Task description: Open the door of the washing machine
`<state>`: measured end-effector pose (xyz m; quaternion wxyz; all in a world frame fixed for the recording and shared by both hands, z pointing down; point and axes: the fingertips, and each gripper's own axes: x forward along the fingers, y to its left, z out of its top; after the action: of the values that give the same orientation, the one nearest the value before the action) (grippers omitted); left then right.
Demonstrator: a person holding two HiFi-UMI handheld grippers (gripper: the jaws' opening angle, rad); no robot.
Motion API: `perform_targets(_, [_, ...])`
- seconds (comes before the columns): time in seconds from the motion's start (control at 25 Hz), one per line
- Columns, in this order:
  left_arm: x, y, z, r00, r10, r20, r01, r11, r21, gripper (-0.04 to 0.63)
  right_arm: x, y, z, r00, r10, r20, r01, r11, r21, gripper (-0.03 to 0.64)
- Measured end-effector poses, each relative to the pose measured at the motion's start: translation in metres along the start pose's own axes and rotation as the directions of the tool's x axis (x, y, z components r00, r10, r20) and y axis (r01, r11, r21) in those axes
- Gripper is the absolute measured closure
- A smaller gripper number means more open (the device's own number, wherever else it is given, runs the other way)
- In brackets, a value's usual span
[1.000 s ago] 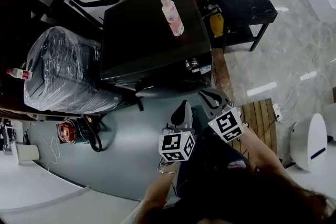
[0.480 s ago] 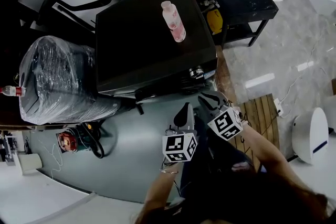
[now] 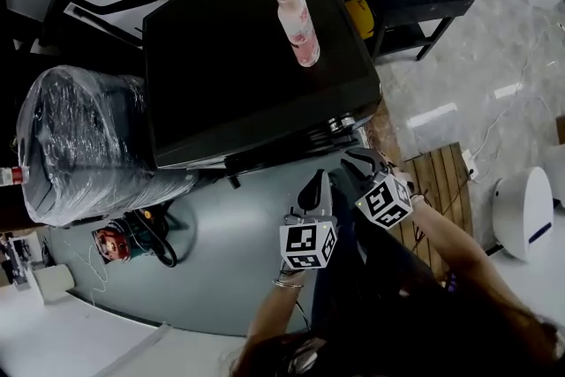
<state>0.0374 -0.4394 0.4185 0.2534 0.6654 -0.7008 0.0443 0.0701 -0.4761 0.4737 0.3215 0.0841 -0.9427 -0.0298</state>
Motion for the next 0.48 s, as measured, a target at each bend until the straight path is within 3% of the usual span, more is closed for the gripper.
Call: perform_targets(0.48, [0.033, 0.020, -0.039, 0.997, -0.060, -0.053, 0.059, 0.998, -0.008, 0.583, 0.051, -0.006, -0.049, 0.993, -0.040, -0.111, 0.038, 0.999, -0.012, 0.566])
